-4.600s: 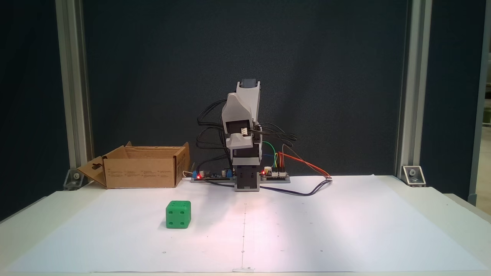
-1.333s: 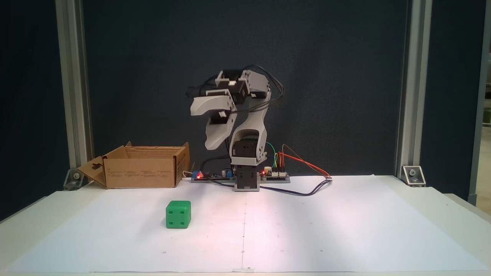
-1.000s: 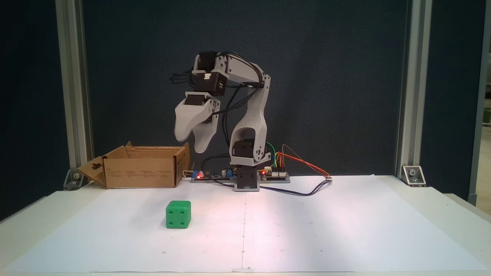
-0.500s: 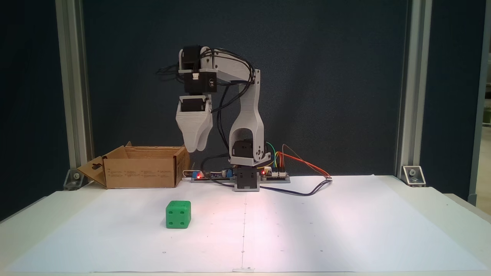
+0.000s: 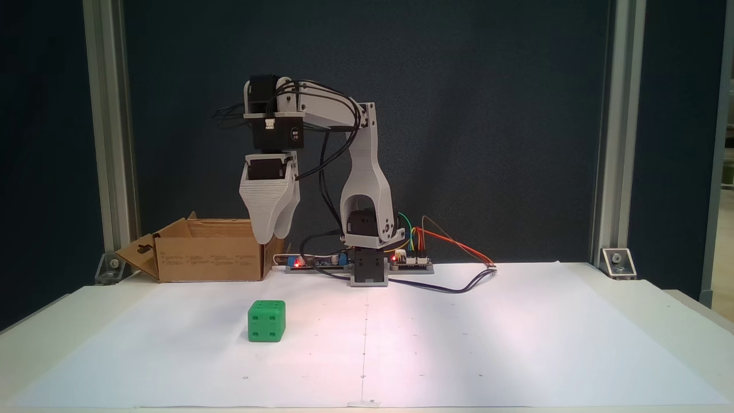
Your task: Grasp a green dice and put it in the bin.
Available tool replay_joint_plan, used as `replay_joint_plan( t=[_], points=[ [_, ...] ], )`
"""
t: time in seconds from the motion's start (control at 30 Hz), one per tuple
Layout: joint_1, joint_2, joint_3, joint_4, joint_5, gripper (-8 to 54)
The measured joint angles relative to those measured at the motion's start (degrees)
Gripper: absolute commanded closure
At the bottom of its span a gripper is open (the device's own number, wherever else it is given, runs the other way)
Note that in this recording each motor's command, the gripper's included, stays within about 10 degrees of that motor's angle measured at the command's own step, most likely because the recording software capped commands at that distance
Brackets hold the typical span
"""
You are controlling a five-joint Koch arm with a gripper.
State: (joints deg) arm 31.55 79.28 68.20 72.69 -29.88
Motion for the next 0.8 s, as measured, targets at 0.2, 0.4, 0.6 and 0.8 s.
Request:
replay_joint_plan(
  t=[0.2, 0.4, 0.6, 0.8],
  points=[
    [-0.4, -1.2, 0.0, -0.4, 0.0, -0.5],
    [-1.7, -1.2, 0.4, -0.8, 0.0, -0.4],
    [-2.0, -1.2, 6.0, -5.6, 0.0, 0.2],
    [-2.0, -1.2, 10.4, -10.8, -0.4, 0.5]
  ],
)
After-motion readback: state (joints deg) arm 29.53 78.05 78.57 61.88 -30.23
